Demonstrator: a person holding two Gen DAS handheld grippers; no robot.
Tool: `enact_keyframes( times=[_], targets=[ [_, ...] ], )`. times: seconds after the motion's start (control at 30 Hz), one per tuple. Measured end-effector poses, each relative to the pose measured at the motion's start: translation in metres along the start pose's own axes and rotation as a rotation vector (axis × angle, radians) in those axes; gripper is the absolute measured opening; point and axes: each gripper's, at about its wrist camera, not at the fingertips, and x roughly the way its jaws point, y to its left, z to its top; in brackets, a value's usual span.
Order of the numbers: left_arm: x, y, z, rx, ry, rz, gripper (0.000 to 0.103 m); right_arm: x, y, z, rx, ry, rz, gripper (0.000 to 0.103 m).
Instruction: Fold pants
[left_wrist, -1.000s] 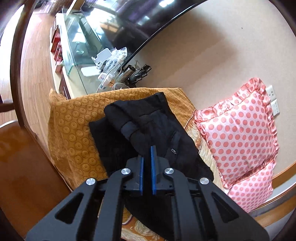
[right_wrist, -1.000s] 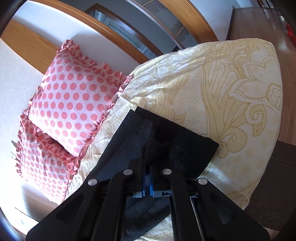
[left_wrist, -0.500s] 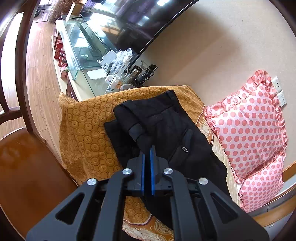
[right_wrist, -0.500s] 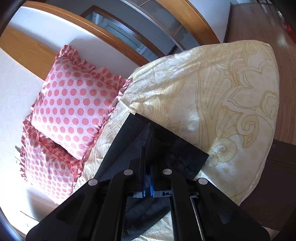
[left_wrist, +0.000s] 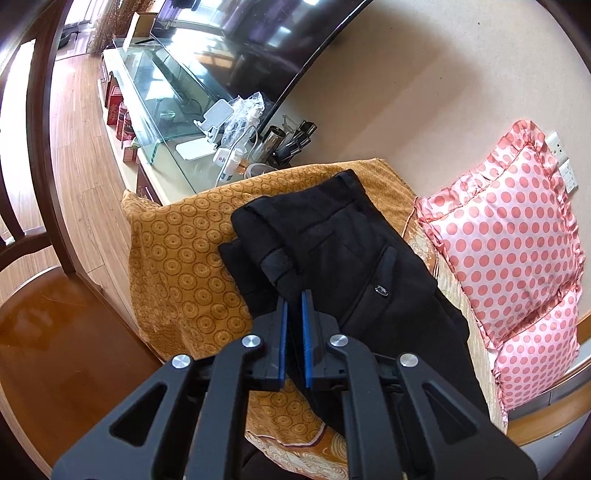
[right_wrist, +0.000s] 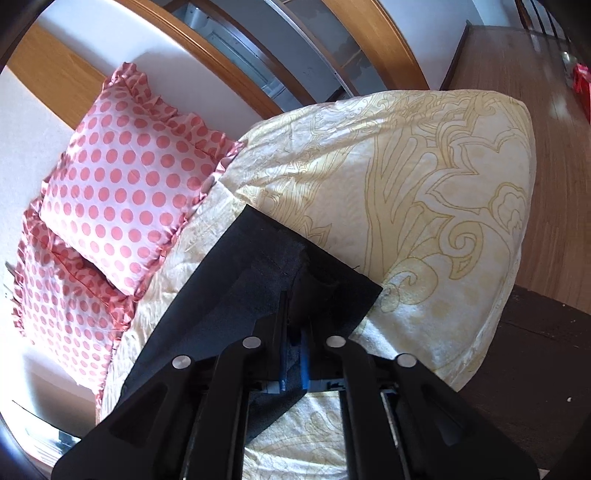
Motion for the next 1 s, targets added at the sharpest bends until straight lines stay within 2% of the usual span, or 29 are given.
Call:
enact_keyframes(
  times=[0.07, 0.1, 0.13, 0.2, 0.23, 0.27, 0.33, 0.4, 0.43, 0.53, 0.63, 0.73, 0.83, 0.9, 1.0],
  targets=[
    [-0.003, 0.003, -0.001, 0.002, -0.021, 0.01, 0.025, -0.008, -0.002, 0.0, -0.006, -0.018, -0.018, 0.022],
    [-0.007, 0.005, -0.001, 0.001, -0.037, 0.018, 0.042, -0.013, -0.002, 0.0, -0.012, -0.034, -0.035, 0.024],
    [-0.012, 0.007, -0.001, -0.001, -0.056, 0.025, 0.051, -0.02, -0.003, 0.0, -0.02, -0.059, -0.073, 0.035],
    [-0.024, 0.008, 0.0, 0.011, -0.103, 0.04, 0.055, -0.04, 0.004, -0.001, -0.071, -0.158, -0.17, 0.041],
    [-0.03, 0.006, 0.0, 0.028, -0.127, 0.045, 0.058, -0.05, 0.012, -0.003, -0.116, -0.208, -0.195, 0.041],
    [-0.037, 0.001, -0.002, 0.05, -0.153, 0.051, 0.06, -0.06, 0.024, -0.006, -0.174, -0.252, -0.198, 0.041],
    [-0.049, -0.014, -0.008, 0.112, -0.197, 0.04, 0.067, -0.07, 0.057, -0.019, -0.321, -0.289, -0.129, 0.041],
    [-0.055, -0.038, -0.019, 0.202, -0.208, -0.005, 0.071, -0.065, 0.101, -0.042, -0.492, -0.232, 0.011, 0.041],
    [-0.054, -0.053, -0.026, 0.252, -0.197, -0.04, 0.077, -0.057, 0.125, -0.058, -0.57, -0.173, 0.096, 0.041],
    [-0.038, -0.1, -0.054, 0.4, -0.118, -0.139, 0.083, -0.034, 0.19, -0.119, -0.758, 0.017, 0.321, 0.041],
    [-0.014, -0.14, -0.09, 0.532, -0.023, -0.21, 0.084, -0.014, 0.241, -0.181, -0.894, 0.137, 0.44, 0.041],
    [0.003, -0.166, -0.123, 0.607, 0.033, -0.254, 0.088, -0.001, 0.272, -0.231, -1.03, 0.19, 0.437, 0.041],
    [0.017, -0.177, -0.148, 0.682, 0.082, -0.239, 0.089, 0.007, 0.278, -0.264, -1.184, 0.205, 0.344, 0.041],
    [0.022, -0.176, -0.16, 0.734, 0.093, -0.216, 0.089, 0.014, 0.266, -0.277, -1.251, 0.266, 0.284, 0.04],
    [0.022, -0.17, -0.169, 0.78, 0.099, -0.212, 0.089, 0.002, 0.239, -0.267, -1.2, 0.305, 0.325, 0.041]
  ],
)
